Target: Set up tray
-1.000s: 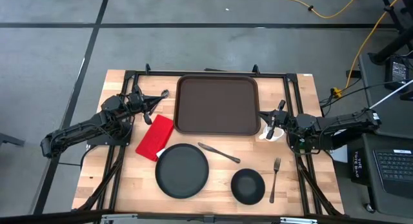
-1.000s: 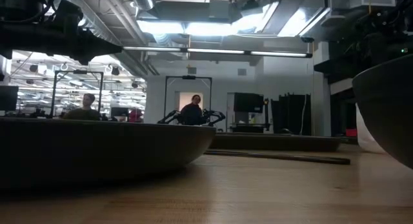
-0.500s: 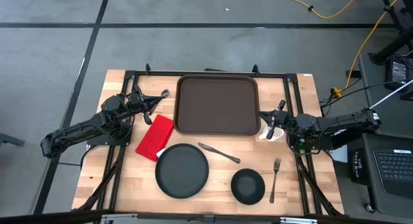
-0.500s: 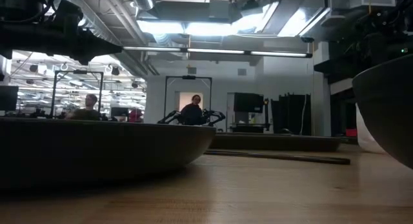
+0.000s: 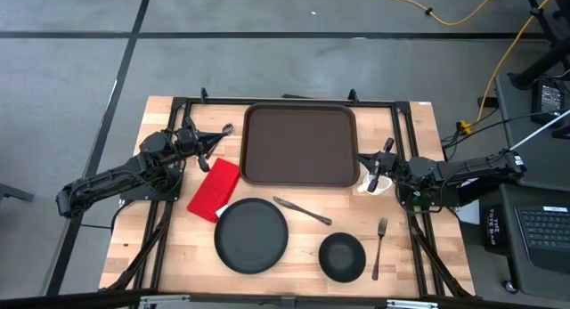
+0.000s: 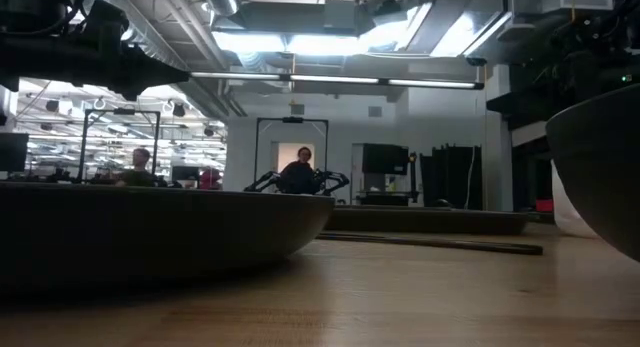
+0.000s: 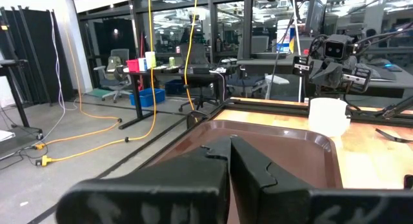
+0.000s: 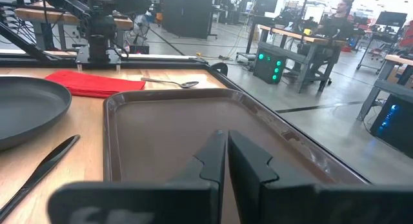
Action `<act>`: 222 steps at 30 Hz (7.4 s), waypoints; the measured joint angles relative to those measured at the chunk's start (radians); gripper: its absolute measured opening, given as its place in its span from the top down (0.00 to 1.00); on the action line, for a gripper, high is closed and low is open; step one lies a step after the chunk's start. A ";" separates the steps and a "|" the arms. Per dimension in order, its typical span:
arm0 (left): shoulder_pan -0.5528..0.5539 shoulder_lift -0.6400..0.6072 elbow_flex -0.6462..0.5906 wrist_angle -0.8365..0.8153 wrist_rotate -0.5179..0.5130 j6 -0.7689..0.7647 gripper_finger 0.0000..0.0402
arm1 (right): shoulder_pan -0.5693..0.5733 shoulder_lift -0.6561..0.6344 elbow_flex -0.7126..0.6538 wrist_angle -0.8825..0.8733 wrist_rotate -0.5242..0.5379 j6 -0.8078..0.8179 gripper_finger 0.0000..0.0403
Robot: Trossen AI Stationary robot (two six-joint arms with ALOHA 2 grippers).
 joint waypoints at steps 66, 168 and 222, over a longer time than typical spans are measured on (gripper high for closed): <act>-0.001 0.000 0.012 0.004 0.316 -0.061 0.99 | 0.000 0.403 0.691 -1.071 -0.034 0.979 0.99; -0.001 0.000 0.012 0.004 0.214 -0.060 0.99 | -0.095 0.651 0.706 -1.477 -0.305 1.255 0.75; -0.001 0.000 0.012 0.003 0.215 -0.060 0.99 | -0.095 0.816 0.740 -1.530 -0.388 1.336 0.97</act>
